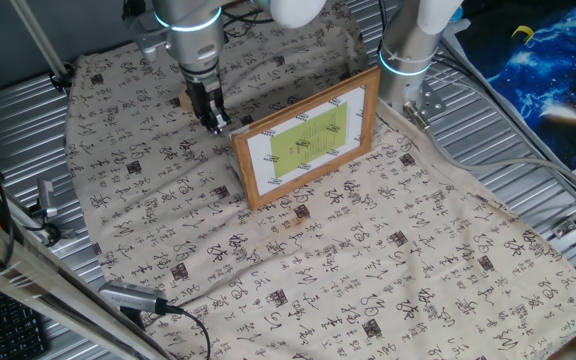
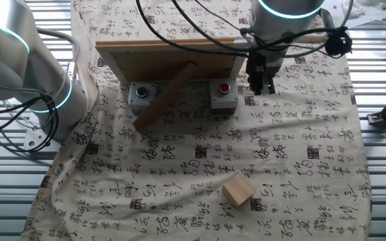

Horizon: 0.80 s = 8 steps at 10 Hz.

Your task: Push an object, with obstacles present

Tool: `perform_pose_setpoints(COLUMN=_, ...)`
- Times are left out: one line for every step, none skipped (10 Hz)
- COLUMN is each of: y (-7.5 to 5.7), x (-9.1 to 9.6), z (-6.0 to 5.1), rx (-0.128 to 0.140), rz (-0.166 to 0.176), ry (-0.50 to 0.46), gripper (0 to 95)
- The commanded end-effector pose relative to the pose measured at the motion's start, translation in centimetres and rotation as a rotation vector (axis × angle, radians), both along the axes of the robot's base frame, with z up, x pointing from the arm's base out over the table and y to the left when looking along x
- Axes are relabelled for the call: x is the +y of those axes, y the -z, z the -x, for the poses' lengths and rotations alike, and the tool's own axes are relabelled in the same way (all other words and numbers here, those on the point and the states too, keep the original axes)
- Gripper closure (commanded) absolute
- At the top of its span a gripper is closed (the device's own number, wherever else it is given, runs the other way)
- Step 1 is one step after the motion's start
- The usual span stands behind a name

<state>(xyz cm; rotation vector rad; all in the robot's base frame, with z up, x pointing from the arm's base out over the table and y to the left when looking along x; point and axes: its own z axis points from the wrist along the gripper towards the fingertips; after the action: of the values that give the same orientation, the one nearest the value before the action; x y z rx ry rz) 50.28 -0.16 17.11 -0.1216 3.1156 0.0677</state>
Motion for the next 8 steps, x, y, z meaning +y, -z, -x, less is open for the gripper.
perform_pose_setpoints(y=0.3, x=-1.6, z=0.1, rx=0.003, rz=-0.003, ry=-0.026, gripper=95.0)
perform_pose_setpoints(y=0.5, x=-2.6, z=0.4, rx=0.003, rz=0.001, ry=-0.046, gripper=95.0)
perform_pose_setpoints(y=0.6, x=-3.1, z=0.5, rx=0.003, rz=0.0, ry=-0.053, gripper=95.0)
perform_pose_setpoints(y=1.1, x=-5.0, z=0.8, rx=0.001, rz=-0.001, ry=-0.092, gripper=95.0)
perform_pose_setpoints(y=1.2, x=-5.8, z=0.9, rx=0.001, rz=-0.001, ry=-0.11, gripper=95.0)
perform_pose_setpoints(y=1.3, x=-6.5, z=1.1, rx=0.003, rz=-0.001, ry=-0.12, gripper=95.0)
perform_pose_setpoints(y=1.4, x=-7.0, z=1.3, rx=0.003, rz=0.002, ry=-0.136, gripper=95.0)
perform_pose_setpoints(y=1.7, x=-8.2, z=1.6, rx=0.003, rz=0.011, ry=-0.183, gripper=95.0)
